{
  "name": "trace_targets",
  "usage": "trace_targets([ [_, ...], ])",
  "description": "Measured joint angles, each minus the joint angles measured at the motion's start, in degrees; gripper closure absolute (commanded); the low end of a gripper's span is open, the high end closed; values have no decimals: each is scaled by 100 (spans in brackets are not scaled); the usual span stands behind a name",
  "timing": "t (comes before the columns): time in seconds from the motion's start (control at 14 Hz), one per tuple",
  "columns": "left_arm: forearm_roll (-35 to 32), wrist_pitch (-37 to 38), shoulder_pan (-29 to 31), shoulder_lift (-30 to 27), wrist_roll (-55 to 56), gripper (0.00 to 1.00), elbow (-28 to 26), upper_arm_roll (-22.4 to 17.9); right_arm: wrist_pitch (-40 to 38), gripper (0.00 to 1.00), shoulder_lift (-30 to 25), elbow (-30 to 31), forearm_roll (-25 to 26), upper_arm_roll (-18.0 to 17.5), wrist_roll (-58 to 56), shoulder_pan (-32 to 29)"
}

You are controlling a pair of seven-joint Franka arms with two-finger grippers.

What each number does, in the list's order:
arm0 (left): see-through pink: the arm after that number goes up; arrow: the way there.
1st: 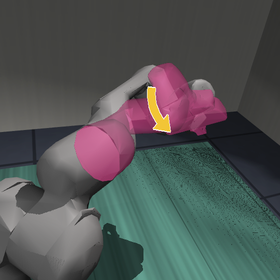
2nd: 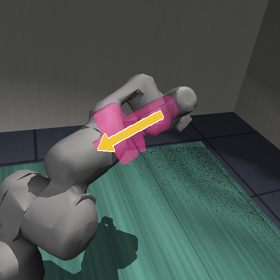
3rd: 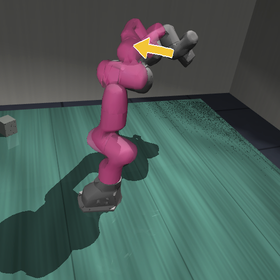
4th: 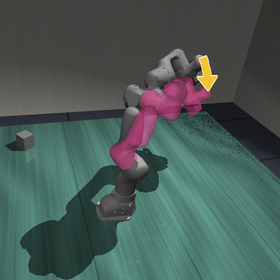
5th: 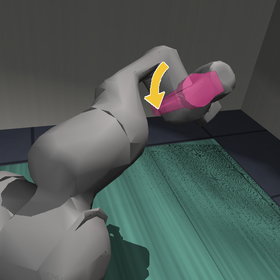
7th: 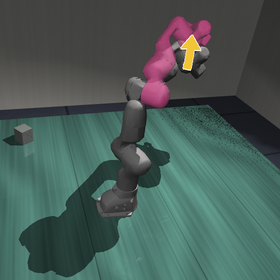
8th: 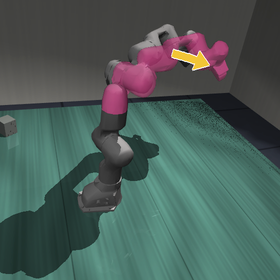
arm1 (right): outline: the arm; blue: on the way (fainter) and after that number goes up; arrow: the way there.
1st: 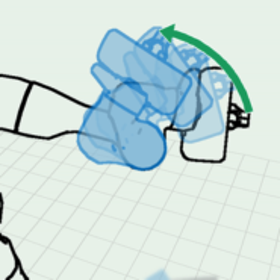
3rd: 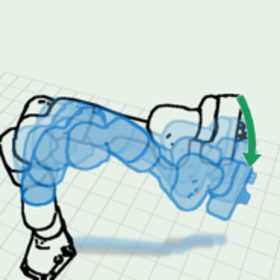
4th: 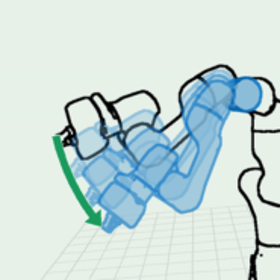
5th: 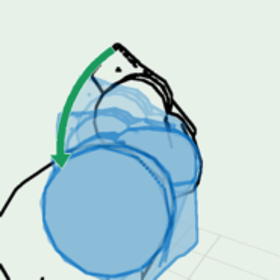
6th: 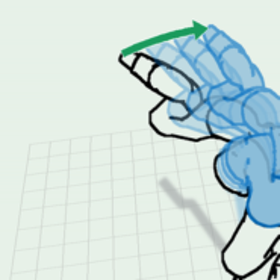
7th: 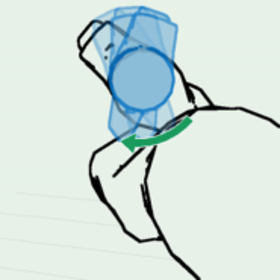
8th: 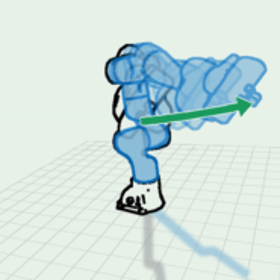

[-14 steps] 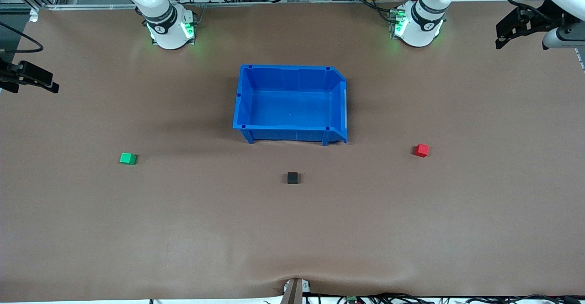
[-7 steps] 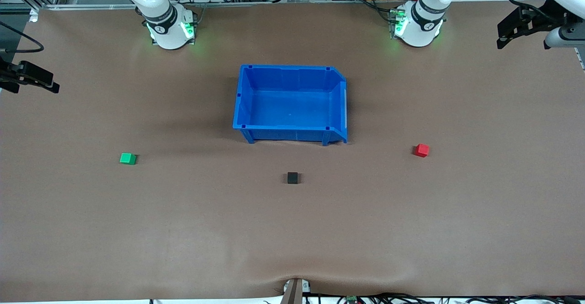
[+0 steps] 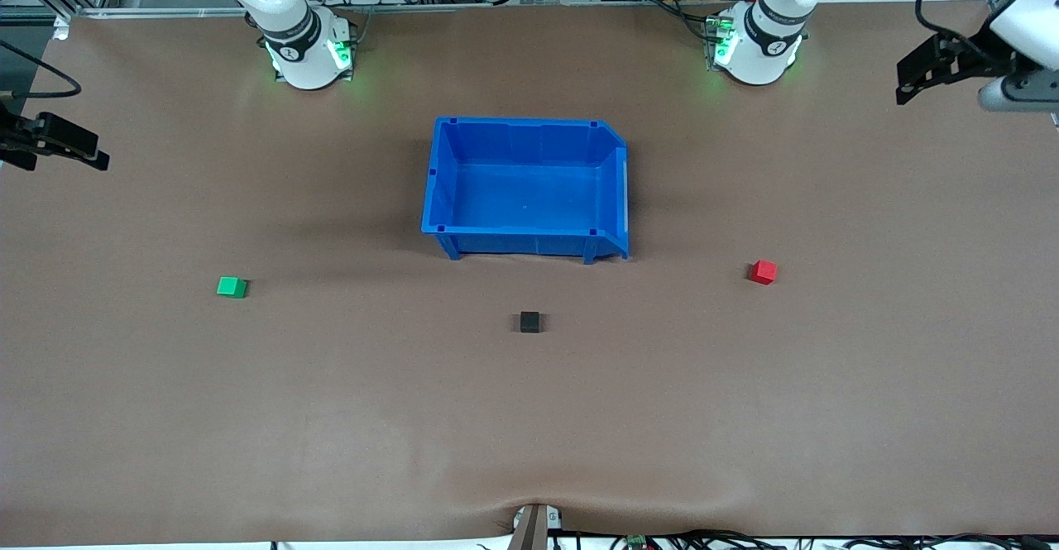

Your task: Attach green and red cubes to black cube

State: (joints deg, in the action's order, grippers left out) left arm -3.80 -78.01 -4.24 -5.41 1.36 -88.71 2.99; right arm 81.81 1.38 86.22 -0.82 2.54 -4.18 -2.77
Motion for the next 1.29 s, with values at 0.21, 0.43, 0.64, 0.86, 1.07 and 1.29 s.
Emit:
trace_targets([
  [0.21, 0, -10, -17, 131, 0, 0, -37, 1, 6, 0, 31, 1, 0, -3, 0, 1],
  [0.43, 0, -74, -15, 136, 3, 0, -126, 1, 6, 0, 45, 4, 0, -2, -8, 0],
  [0.64, 0, -410, 0, 75, 13, 0, -451, -2, 6, 0, 64, 47, 0, 5, -115, -3],
  [0.86, 0, -848, 22, -76, 13, 0, -931, -5, 7, 0, 76, 65, 0, 8, -151, -5],
  [1.07, 0, -1143, 34, -217, 14, 0, -1403, -6, 43, 0, 77, 105, -25, 12, -292, -17],
  [1.29, 0, -1483, 62, -294, 14, 0, -1819, -11, 119, 0, 82, 250, -211, 26, -510, -153],
])
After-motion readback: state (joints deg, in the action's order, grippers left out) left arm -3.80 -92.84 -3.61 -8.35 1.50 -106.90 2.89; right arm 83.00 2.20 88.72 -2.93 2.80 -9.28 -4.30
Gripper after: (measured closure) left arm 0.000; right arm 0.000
